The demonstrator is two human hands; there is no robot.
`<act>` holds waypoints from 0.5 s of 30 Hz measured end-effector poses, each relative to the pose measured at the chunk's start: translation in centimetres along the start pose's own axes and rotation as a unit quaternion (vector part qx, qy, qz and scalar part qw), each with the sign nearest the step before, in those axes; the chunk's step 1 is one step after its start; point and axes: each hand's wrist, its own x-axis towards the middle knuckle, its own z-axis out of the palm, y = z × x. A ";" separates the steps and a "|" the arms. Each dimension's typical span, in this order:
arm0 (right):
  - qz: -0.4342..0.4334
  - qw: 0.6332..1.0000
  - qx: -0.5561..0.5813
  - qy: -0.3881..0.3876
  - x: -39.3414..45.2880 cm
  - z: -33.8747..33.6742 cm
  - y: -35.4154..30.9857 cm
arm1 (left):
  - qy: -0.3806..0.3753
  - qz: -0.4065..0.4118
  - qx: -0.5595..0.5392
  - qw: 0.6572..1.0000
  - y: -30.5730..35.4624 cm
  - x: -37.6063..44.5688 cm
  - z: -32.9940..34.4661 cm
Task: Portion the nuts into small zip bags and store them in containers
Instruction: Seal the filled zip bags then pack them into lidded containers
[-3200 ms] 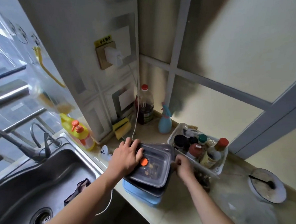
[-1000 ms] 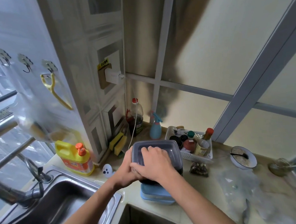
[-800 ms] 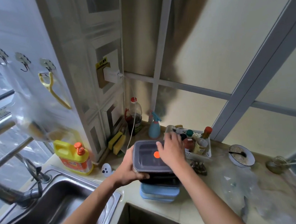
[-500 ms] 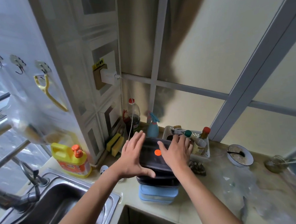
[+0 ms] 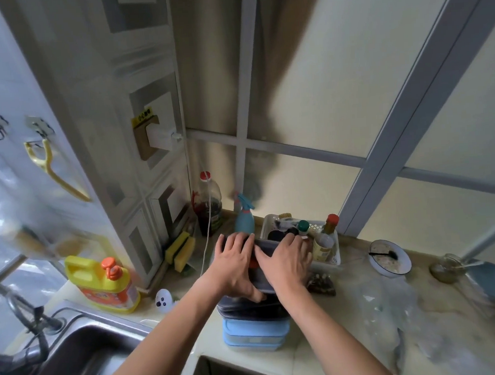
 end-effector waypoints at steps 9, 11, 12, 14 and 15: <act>-0.049 0.996 -0.036 0.072 0.0 0.0 -0.1 | -0.030 -0.013 0.007 0.999 0.2 0.2 -0.1; -0.049 0.995 -0.016 0.084 -0.1 0.0 -0.1 | -0.031 -0.011 0.002 0.999 0.2 0.2 -0.1; -0.050 0.995 -0.005 0.085 0.0 0.0 0.0 | -0.027 -0.011 0.000 1.000 0.1 0.2 0.0; -0.046 0.997 0.019 0.056 0.3 0.0 0.1 | -0.024 -0.010 -0.003 1.000 0.1 0.3 0.0; -0.041 0.998 0.025 0.037 0.5 -0.1 0.2 | -0.027 -0.008 -0.007 1.000 0.0 0.3 0.0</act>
